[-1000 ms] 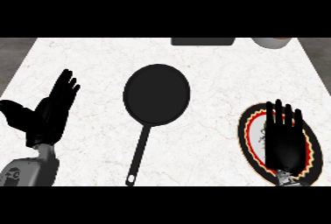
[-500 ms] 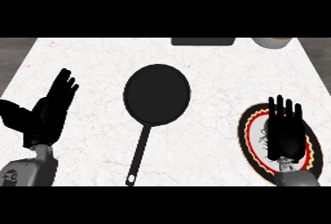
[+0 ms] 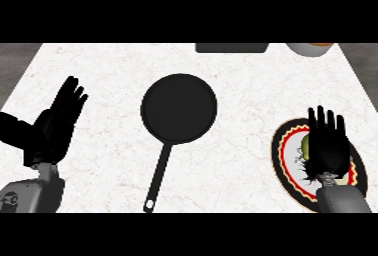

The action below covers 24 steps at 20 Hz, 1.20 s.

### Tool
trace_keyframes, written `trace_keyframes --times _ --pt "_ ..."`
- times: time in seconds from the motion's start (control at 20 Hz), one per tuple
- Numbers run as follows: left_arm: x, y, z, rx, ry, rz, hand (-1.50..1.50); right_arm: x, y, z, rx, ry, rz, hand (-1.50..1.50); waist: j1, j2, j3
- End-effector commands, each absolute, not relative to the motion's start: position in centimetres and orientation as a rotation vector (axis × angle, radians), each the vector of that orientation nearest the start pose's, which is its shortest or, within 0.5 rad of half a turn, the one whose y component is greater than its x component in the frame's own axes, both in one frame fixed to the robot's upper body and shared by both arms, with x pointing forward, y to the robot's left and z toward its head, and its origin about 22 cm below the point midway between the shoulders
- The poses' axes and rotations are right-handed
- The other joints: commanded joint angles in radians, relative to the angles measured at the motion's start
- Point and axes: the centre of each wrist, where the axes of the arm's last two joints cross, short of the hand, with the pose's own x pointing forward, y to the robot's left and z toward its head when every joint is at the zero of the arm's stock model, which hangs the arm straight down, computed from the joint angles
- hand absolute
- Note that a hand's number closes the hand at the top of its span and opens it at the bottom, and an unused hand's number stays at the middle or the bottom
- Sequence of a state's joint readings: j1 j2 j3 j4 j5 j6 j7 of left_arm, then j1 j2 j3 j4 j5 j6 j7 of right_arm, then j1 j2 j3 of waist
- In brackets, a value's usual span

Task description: Pick the lemon from the plate and place it in the pan

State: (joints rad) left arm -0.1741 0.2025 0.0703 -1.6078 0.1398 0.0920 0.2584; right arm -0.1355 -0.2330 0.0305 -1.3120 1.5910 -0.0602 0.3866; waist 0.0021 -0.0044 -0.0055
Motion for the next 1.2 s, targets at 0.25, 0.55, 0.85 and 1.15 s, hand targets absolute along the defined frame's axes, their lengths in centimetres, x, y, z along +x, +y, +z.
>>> trace_keyframes --times 0.25,0.55,0.85,1.15 --pt "26.6 27.3 7.6 0.091 -1.519 0.032 0.0 28.8 -27.4 -3.1 -1.489 -0.846 1.284 1.5 0.002 0.003 0.006" --pt "27.9 27.7 4.7 0.08 -1.53 0.04 0.0 30.5 -29.8 -4.5 -1.498 -0.914 1.252 1.5 0.004 0.007 0.006" --pt "27.7 27.3 3.9 0.096 -1.507 0.056 0.0 29.0 -27.6 -3.4 -1.506 -1.013 1.211 1.5 -0.004 0.004 0.005" --pt "28.8 25.4 6.7 0.058 -1.545 -0.015 0.0 30.3 -13.6 -1.1 -1.384 -1.099 1.153 1.5 0.064 0.011 0.007"
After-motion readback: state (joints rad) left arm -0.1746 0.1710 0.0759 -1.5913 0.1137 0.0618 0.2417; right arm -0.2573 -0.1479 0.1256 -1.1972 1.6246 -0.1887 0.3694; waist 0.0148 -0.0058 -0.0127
